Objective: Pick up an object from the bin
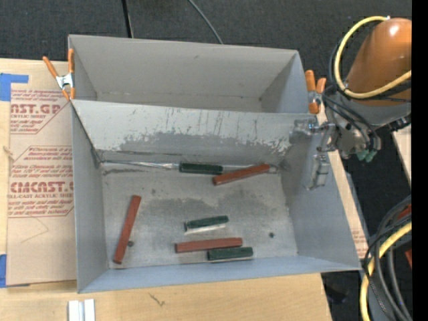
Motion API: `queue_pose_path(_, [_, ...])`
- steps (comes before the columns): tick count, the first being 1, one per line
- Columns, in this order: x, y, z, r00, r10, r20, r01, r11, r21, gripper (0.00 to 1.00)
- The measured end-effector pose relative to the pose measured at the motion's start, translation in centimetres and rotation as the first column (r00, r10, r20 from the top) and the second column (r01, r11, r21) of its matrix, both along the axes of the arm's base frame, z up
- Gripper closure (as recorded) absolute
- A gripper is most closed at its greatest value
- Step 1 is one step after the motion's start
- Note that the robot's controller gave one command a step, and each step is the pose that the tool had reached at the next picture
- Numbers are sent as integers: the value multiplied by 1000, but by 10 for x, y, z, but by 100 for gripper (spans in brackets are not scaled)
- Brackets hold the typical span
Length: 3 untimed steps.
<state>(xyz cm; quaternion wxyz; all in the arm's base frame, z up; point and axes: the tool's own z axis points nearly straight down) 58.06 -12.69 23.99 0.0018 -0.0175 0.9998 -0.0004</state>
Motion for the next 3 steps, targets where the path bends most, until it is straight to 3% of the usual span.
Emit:
queue_pose_path(1, [-12,16,-53,996,89,4,-89,996,-2,0])
queue_pose_path(2, [-10,23,-121,974,227,2,-227,974,-1,0])
queue_pose_path(3, [-44,64,-154,984,180,-3,-180,984,1,0])
